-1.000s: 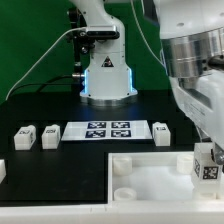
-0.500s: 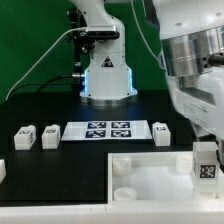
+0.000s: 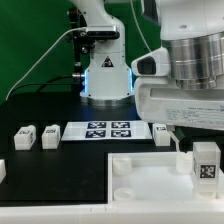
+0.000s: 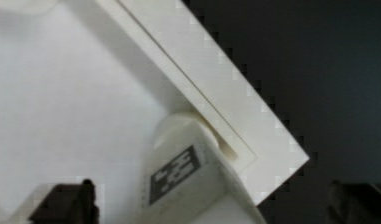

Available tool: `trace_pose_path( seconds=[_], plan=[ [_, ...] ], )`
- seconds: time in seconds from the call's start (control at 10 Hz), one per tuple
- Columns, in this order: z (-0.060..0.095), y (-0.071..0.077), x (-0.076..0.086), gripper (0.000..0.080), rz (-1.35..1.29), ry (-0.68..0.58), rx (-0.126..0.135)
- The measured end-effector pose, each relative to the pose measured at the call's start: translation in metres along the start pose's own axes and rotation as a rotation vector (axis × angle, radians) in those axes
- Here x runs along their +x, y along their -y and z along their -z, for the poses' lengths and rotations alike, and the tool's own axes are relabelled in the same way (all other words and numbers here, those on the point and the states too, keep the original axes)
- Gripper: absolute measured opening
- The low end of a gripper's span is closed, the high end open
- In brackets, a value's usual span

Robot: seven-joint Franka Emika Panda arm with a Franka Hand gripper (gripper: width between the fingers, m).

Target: Assemble one leg

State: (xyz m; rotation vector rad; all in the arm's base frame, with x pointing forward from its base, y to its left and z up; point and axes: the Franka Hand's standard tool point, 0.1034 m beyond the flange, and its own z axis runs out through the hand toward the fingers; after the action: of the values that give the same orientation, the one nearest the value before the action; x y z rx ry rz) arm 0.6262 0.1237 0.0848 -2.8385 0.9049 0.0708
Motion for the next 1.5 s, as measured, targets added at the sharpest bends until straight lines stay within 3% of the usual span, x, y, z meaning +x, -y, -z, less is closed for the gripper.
trace_pose_path(
  seconds=[0.1, 0.2, 0.4, 0.5, 0.7, 0.9, 1.2, 1.5],
  plan=[
    [-0.0004, -0.0009, 0.0012, 0.0649, 0.154, -0.01, -0.017],
    [-0.0029, -0.0014, 0.0029, 0.0649, 0.343, -0.03, -0.061],
    [-0.0051, -0.0001, 0.0041, 0.0649, 0.396, -0.039, -0.061],
    [-0.0052, -0.0003, 0.0043, 0.0562, 0.397, -0.039, -0.061],
    [-0.0054, 0.0002, 0.0036, 0.03, 0.257, -0.039, -0.053],
    [-0.0059, -0.001, 0.0044, 0.03, 0.131, -0.042, -0.052],
    [-0.0076, -0.0007, 0.0045, 0.0299, -0.319, -0.041, -0.014],
    [-0.0101, 0.0017, 0.0016, 0.0298, -0.832, -0.041, 0.101]
  ],
)
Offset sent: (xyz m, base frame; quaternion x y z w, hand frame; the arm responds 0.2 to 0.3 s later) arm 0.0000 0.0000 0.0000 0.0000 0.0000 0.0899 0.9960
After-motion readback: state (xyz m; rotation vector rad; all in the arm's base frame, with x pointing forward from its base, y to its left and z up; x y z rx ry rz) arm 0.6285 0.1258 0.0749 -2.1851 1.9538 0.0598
